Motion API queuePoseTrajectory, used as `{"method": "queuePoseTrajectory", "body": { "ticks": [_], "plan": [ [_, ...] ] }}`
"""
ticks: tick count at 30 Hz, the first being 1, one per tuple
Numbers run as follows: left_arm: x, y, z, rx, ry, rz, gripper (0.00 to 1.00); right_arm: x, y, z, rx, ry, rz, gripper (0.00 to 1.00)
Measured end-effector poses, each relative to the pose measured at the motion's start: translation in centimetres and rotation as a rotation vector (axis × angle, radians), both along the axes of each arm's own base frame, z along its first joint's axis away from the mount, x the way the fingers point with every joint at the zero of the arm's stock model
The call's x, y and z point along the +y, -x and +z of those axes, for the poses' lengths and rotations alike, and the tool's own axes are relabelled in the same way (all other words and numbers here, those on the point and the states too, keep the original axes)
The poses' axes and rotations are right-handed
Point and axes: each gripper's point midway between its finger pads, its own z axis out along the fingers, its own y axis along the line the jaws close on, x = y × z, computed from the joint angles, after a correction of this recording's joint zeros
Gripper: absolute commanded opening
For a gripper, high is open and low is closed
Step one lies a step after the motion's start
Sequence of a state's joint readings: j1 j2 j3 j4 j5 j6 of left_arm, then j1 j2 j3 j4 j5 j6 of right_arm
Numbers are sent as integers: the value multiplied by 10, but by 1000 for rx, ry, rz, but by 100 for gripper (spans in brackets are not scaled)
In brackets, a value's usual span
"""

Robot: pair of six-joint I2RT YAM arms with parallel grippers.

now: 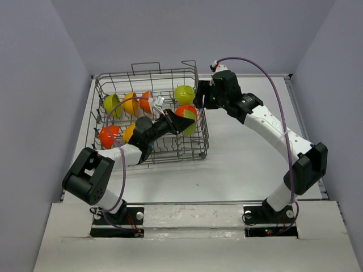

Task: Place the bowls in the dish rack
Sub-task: Place the upside down bowl on the dish rack.

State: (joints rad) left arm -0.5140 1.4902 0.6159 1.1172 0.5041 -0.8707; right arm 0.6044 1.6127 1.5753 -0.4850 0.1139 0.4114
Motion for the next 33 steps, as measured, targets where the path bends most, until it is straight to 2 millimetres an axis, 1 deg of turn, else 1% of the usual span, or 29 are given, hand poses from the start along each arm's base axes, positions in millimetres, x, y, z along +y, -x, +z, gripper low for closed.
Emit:
{"method": "queuePoseTrajectory", "body": {
  "ticks": [7,18,28,33],
  "plan": [
    [-8,1,-7,12,-10,-10,0,0,0,0,-1,1,-2,67],
    [-12,2,-10,5,-25,3,0,-1,-1,0,-3,4,-8,67],
    [-14,-1,-21,20,-51,15,0,-1,-1,0,-3,4,-8,67],
    [-13,-2,-24,23,-57,19,0,-1,-1,0,-3,4,-8,67]
  ]
}}
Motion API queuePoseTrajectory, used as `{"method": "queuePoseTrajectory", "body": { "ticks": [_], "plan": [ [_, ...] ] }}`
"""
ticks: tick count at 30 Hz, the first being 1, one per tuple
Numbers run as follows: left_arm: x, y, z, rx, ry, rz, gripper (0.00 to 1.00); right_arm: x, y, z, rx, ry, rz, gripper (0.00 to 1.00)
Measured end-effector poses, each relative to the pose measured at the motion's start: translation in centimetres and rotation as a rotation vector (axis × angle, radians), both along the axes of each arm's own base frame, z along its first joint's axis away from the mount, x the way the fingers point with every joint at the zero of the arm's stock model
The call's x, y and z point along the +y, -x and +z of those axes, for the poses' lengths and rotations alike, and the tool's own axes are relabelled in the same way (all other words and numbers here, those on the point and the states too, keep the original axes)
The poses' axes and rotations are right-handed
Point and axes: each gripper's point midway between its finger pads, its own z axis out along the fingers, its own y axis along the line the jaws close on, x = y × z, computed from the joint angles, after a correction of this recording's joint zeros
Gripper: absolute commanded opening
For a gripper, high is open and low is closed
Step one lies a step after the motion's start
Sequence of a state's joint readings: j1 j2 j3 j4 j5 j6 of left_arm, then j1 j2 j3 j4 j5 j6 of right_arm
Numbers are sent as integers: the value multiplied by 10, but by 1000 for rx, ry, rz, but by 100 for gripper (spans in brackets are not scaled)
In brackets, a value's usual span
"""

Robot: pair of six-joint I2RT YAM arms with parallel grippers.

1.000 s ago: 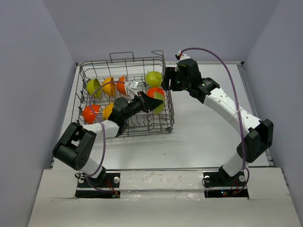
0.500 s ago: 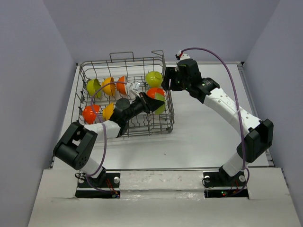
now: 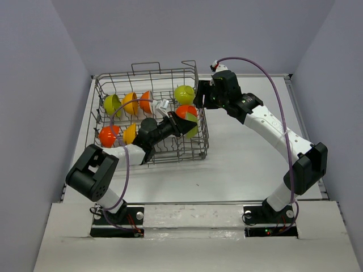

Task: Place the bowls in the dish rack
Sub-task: Place the upside down bowl on the dish rack.

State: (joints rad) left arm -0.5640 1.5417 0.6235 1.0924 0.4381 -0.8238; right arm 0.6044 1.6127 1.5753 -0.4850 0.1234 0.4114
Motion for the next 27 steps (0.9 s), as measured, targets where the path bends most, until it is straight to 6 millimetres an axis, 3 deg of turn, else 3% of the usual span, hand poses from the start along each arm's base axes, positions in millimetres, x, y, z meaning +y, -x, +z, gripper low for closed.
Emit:
{"method": "queuePoseTrajectory", "body": {
  "ticks": [9,27],
  "plan": [
    [-3,-1,-14,27,-17,-3,0,0,0,0,0,0,0,67],
    [-3,-2,-16,26,-16,-1,0,2,-3,-8,13,9,0,66]
  ]
}}
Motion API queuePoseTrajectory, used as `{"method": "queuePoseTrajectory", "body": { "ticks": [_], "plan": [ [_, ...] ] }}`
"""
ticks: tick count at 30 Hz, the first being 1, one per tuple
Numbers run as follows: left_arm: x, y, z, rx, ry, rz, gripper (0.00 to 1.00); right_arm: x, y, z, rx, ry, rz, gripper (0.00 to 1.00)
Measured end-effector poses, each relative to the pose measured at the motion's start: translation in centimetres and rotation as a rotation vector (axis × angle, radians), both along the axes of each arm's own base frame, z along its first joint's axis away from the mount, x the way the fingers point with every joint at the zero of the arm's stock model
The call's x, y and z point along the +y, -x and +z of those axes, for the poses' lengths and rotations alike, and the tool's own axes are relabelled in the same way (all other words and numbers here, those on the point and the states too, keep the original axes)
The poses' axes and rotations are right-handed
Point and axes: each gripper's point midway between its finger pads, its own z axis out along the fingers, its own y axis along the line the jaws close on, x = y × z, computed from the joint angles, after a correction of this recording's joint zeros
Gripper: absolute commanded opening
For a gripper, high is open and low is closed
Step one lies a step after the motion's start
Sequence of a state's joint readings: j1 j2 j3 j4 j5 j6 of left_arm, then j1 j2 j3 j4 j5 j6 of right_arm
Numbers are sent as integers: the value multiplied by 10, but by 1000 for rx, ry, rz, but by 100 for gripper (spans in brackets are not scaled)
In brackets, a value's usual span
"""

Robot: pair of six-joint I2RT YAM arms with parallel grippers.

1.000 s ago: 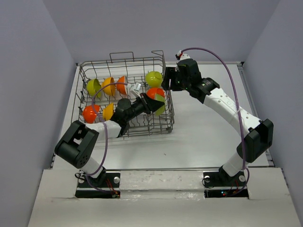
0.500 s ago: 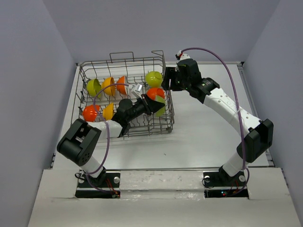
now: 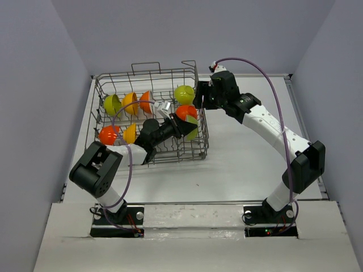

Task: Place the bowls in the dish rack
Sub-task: Place the upside down bowl on the dish rack.

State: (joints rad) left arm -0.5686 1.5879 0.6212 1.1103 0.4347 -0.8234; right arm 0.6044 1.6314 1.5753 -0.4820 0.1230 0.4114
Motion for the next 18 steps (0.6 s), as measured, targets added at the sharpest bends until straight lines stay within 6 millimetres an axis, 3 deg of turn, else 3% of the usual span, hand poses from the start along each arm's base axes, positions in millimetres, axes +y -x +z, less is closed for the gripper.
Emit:
{"method": "queuePoseTrajectory", "body": {
  "ticks": [18],
  "plan": [
    [2,0,-14,24,-21,14,0,8,-2,-10,11,7,11,61]
  ]
}}
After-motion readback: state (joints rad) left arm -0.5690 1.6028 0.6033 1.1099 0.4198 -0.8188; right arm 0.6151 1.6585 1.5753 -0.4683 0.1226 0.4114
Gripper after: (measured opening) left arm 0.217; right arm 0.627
